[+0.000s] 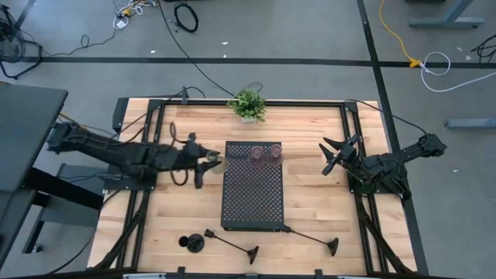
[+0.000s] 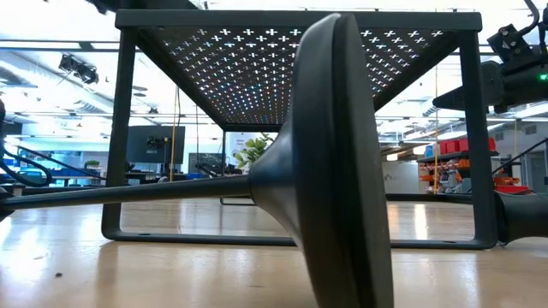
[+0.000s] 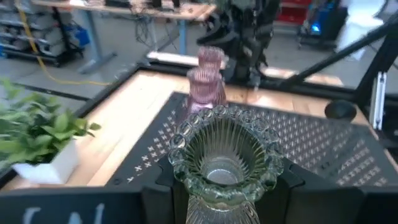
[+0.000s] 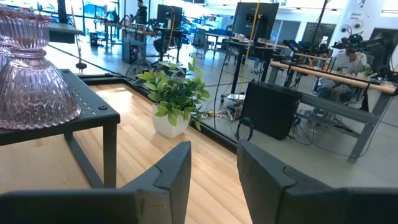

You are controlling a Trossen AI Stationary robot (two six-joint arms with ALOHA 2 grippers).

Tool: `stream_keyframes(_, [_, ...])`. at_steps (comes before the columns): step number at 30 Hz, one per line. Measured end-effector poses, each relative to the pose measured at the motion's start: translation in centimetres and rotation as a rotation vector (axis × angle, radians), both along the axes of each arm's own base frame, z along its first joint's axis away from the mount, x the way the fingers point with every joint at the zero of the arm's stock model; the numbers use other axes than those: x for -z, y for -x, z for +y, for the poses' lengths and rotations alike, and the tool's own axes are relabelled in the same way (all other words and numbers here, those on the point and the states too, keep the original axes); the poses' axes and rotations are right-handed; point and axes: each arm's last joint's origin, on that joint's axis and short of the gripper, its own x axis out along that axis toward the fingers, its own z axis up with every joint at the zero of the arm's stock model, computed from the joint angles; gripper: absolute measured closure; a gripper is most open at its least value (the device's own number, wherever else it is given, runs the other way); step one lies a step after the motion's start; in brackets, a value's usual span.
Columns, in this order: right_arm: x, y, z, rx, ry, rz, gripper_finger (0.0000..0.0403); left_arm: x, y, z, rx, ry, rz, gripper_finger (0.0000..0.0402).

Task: Pick & Place candle stick holders
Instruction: Align the green glass candle holder with the purple glass candle holder on the shelf

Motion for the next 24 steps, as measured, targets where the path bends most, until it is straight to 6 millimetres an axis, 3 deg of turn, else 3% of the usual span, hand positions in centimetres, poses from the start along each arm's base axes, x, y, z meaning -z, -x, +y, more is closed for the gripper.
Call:
stream_keyframes(7, [0.0, 0.0, 0.0, 0.0, -0.002, -0.005, 0.0273, 1.9, -2.9, 2.0, 0.008, 0.002, 0.04, 0.0271])
stream_keyframes(16, [0.0, 0.0, 0.0, 0.0, -0.003, -0.006, 0.0273, 1.3, -7.0, 3.6, 0.039, -0.014, 0.103, 0.0271])
stream_keyframes(24, [0.0, 0.0, 0.0, 0.0, -0.003, -0.007, 0.0273, 2.4, -8.5, 4.4, 0.015, -0.021, 0.219, 0.0271])
